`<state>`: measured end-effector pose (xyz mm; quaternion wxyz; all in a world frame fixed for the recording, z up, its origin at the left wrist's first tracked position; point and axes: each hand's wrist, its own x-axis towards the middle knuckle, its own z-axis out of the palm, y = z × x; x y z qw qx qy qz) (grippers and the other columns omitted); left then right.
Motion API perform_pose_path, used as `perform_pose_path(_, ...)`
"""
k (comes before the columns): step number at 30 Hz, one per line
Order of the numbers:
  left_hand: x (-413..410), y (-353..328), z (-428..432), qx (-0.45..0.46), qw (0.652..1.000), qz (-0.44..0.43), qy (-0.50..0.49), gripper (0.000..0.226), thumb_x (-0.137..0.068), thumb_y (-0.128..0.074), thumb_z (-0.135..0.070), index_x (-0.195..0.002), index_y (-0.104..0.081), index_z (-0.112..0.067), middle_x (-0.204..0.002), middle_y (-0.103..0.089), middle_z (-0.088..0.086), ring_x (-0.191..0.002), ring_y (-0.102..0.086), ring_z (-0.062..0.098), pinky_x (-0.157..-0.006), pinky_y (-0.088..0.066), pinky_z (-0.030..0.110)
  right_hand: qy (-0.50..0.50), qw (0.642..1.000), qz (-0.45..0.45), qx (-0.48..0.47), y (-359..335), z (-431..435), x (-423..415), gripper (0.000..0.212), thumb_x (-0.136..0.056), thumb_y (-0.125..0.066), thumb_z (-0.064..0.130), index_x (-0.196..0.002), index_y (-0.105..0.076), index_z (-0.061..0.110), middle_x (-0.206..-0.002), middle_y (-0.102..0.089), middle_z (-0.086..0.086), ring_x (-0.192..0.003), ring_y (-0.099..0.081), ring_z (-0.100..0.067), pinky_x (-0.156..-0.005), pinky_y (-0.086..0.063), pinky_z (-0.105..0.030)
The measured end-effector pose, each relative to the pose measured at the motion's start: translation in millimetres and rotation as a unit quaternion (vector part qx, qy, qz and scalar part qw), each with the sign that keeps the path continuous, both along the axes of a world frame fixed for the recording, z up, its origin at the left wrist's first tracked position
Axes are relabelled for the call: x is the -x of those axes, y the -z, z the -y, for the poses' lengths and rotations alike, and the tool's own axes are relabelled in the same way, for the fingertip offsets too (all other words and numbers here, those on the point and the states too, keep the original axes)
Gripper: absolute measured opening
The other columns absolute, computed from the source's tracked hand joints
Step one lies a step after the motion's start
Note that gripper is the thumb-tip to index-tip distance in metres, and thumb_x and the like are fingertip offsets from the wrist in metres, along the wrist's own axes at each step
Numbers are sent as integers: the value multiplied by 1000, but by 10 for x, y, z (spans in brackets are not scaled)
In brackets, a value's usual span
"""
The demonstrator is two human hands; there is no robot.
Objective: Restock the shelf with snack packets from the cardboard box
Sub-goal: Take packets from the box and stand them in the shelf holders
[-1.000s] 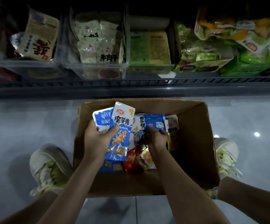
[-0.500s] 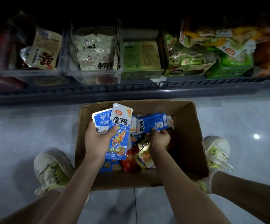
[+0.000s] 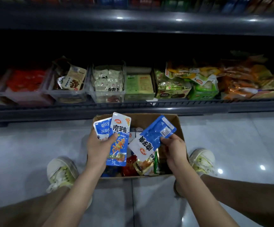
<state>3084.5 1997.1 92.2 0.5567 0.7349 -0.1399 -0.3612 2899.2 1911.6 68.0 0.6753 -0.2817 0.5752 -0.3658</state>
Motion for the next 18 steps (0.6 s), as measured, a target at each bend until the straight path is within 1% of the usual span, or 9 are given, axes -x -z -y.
perform_pose_path(2,11,-121,-63,12,1000,-12,-3,32,-77,-75,-3,-104,-61,-10,-97,-72,5,-86,-70,22,-76,-57,40,-1,997,71,23,-258,-45,30,27,-86,-44,-14,-94,-63,3,-69,-64,-6,-44,-52,-8,-38,-38,-17)
perform_pose_path(5,34,-283,-147,35,998,-55,-6,33,-77,-74,-1,-107,-62,-6,-97,-73,8,-84,-71,24,-69,-57,38,-20,984,133,120,-558,-98,34,23,-89,-48,-9,-93,-62,9,-77,-63,-6,-53,-54,-9,-47,-44,-18)
perform_pose_path(7,45,-381,-176,54,993,-108,-12,32,-78,-70,4,-108,-63,-2,-99,-72,15,-89,-69,32,-73,-57,44,-63,974,119,183,-700,-136,15,18,-89,-54,-4,-93,-65,10,-80,-67,-2,-63,-60,-12,-56,-49,-20)
perform_pose_path(9,50,-476,-188,65,985,-158,-13,36,-78,-68,7,-112,-61,1,-104,-69,22,-91,-67,37,-75,-57,49,-125,961,113,218,-793,-176,-39,25,-87,-57,-3,-88,-72,16,-88,-72,-2,-78,-66,-17,-66,-54,-24)
perform_pose_path(11,24,-537,-191,66,980,-184,-15,30,-79,-67,6,-108,-62,0,-99,-70,20,-79,-70,29,-62,-58,42,-196,943,110,246,-864,-229,-100,33,-83,-60,-7,-83,-77,21,-95,-73,-1,-91,-67,-19,-75,-55,-26)
perform_pose_path(13,8,-615,-204,75,976,-203,-11,18,-85,-62,3,-100,-63,-6,-92,-70,11,-64,-70,17,-49,-56,32,-262,918,99,281,-913,-289,-143,28,-78,-65,-4,-81,-79,19,-100,-72,0,-101,-65,-17,-82,-53,-25)
perform_pose_path(14,-7,-636,-208,82,974,-213,-6,16,-88,-59,0,-101,-63,-8,-96,-70,10,-63,-70,16,-48,-56,31,-294,903,83,302,-927,-318,-149,26,-78,-65,-4,-84,-79,17,-104,-70,-1,-105,-64,-17,-85,-52,-25)
perform_pose_path(16,-17,-673,-225,98,969,-227,1,21,-91,-58,-9,-112,-61,-7,-104,-68,15,-71,-71,21,-51,-57,34,-342,881,46,324,-950,-364,-159,34,-82,-56,-15,-92,-76,12,-110,-66,-4,-109,-62,-14,-89,-49,-24)
perform_pose_path(18,-12,-708,-243,115,967,-228,0,29,-91,-58,-17,-119,-60,-7,-108,-69,19,-82,-71,27,-58,-58,38,-355,878,34,319,-979,-398,-171,44,-84,-46,-23,-101,-71,8,-113,-65,-6,-108,-62,-10,-89,-48,-20)
